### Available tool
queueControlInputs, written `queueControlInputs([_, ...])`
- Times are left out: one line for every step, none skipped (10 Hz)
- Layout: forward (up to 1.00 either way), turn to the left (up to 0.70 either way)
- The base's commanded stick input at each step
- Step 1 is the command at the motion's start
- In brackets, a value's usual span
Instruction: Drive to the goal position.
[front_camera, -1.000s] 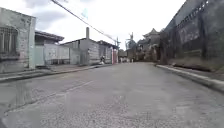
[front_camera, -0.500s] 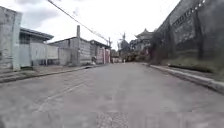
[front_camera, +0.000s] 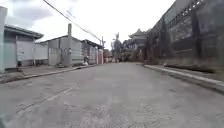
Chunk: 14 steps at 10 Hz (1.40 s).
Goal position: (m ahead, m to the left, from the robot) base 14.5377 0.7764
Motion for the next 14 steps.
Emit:
queueControlInputs([1.0, -0.24])
queueControlInputs([1.0, -0.24])
queueControlInputs([1.0, -0.24])
queueControlInputs([1.0, -0.24])
queueControlInputs([1.0, -0.24])
queueControlInputs([1.0, -0.05])
queueControlInputs([1.0, 0.16])
queueControlInputs([1.0, 0.17])
queueControlInputs([1.0, 0.17])
queueControlInputs([1.0, -0.06])
queueControlInputs([1.0, -0.23])
queueControlInputs([1.0, -0.23])
queueControlInputs([1.0, -0.23])
queueControlInputs([1.0, -0.23])
